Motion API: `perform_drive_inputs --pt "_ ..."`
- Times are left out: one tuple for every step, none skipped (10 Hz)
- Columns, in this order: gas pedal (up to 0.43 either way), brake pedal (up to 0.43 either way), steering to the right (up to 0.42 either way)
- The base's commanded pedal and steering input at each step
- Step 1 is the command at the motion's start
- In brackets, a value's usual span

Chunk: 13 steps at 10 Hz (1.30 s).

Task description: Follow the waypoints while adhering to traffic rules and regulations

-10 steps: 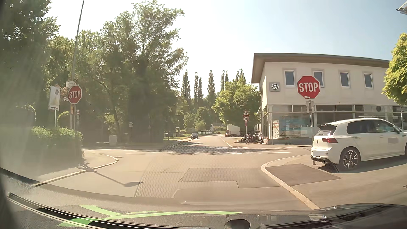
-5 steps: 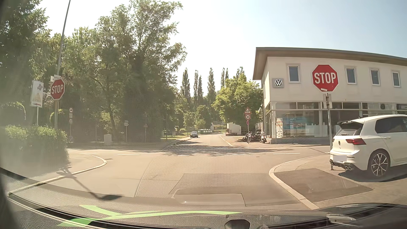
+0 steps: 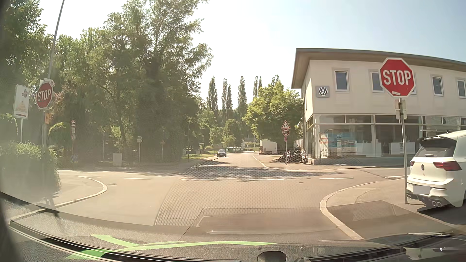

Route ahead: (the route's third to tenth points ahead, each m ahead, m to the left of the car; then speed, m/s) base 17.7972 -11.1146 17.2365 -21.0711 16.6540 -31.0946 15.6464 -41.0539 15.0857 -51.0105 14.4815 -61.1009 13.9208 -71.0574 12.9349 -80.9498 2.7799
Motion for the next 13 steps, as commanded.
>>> perform_drive_inputs --pt "0.0 0.0 0.0" --pt "0.0 0.0 0.004" --pt "0.0 0.0 0.011" --pt "0.0 0.0 0.018" --pt "0.0 0.0 0.025" --pt "0.0 0.012 0.031" --pt "0.0 0.037 0.034" --pt "0.0 0.037 0.034" --pt "0.0 0.037 0.034" --pt "0.0 0.037 0.034" --pt "0.0 0.024 0.034" --pt "0.0 0.018 0.034" --pt "0.0 0.012 0.034"
